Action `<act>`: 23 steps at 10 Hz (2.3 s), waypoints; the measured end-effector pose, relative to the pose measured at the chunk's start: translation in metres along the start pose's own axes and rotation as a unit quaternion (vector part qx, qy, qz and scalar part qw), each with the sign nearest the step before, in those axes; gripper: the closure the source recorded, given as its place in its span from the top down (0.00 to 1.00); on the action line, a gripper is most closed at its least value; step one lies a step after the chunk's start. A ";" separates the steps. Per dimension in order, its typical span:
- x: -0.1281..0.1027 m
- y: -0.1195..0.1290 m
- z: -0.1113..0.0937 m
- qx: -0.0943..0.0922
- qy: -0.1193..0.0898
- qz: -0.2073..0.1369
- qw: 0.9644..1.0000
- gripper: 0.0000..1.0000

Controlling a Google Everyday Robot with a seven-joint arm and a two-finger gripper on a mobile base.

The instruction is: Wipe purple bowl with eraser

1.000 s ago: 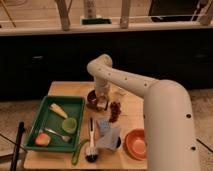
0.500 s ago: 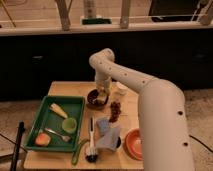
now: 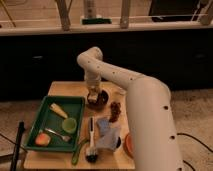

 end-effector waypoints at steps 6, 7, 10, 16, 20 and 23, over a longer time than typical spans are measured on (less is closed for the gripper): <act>-0.042 0.029 0.010 0.000 -0.028 -0.028 0.999 0.00; -0.039 0.045 0.014 0.001 -0.031 -0.015 0.999 0.00; -0.023 0.075 0.015 0.000 -0.034 0.022 0.999 0.00; 0.023 0.053 0.006 0.005 -0.016 0.034 0.999 0.00; 0.004 0.014 0.004 0.009 -0.014 -0.026 1.000 0.00; -0.029 -0.008 0.003 0.012 -0.018 -0.077 0.997 0.00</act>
